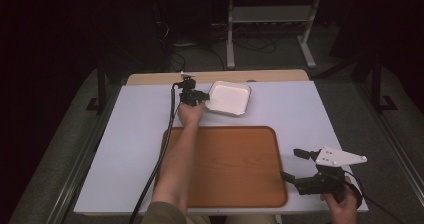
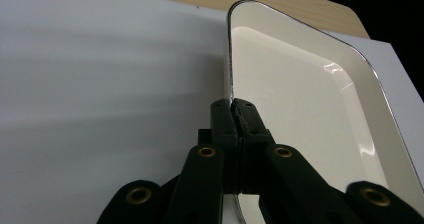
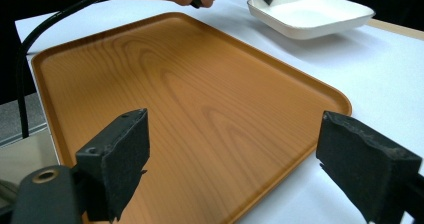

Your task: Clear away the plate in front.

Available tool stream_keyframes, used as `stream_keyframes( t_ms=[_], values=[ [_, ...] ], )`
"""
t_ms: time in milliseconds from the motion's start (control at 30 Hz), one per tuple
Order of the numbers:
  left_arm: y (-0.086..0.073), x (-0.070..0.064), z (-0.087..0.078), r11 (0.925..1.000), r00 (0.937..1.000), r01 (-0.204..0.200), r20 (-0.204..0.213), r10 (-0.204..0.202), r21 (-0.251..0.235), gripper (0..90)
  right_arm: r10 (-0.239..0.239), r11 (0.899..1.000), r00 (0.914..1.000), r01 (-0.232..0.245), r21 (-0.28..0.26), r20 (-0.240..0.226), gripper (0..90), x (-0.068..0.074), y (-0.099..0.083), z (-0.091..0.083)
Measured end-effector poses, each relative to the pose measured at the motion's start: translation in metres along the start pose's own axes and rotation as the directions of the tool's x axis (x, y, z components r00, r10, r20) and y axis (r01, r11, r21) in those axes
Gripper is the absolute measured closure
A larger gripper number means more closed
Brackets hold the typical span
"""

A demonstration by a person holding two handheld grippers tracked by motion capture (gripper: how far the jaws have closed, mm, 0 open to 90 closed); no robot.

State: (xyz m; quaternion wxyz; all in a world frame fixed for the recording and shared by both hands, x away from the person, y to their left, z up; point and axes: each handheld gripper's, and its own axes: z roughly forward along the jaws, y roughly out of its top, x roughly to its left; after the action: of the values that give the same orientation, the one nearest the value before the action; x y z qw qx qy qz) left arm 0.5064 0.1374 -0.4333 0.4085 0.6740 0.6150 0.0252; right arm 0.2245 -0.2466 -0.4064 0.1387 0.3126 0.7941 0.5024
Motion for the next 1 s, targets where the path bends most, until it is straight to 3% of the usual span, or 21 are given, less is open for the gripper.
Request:
stream_keyframes(
  t_ms=[267,800,1000],
  values=[
    [0.004,0.008,-0.02,0.9998,0.9996,-0.017,0.023,0.017,-0.011,88.9,-0.001,1.0,1.0,0.001,0.003,-0.002,13.0,0.001,0.0,0.001],
    [0.009,0.03,-0.069,0.9974,0.9972,0.026,0.072,-0.021,-0.068,88.9,0.001,1.0,1.0,-0.001,0.003,0.009,13.0,0.001,0.0,0.001],
    [0.007,0.034,-0.083,0.997,0.9969,0.018,0.077,-0.012,-0.076,88.9,0.002,1.0,0.9999,-0.003,0.0,0.013,13.0,0.0,0.0,0.0]
  ],
)
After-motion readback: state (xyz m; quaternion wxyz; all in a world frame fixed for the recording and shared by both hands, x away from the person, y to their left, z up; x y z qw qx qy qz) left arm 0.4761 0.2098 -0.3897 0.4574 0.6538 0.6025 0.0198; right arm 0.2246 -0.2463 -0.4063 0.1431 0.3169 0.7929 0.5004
